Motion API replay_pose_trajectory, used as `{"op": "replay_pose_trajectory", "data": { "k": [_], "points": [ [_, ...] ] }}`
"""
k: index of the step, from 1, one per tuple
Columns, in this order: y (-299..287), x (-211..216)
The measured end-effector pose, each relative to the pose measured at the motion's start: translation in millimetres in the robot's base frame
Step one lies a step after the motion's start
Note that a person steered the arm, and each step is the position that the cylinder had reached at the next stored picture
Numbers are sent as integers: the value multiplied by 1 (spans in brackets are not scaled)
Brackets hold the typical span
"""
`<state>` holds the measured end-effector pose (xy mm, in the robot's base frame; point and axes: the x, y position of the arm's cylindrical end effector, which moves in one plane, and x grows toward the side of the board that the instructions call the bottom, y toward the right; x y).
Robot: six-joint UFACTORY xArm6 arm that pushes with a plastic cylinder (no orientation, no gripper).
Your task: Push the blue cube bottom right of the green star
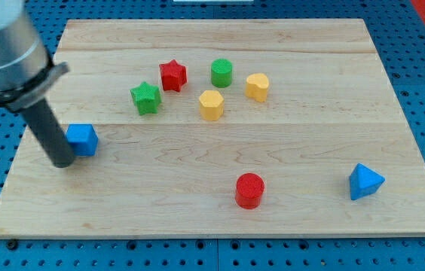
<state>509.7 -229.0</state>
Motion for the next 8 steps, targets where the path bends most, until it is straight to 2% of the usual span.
{"op": "replay_pose_trajectory", "data": {
  "k": [2,4,7,8],
  "points": [
    [-10,-32],
    [64,-31],
    [129,-12],
    [142,9]
  ]
}}
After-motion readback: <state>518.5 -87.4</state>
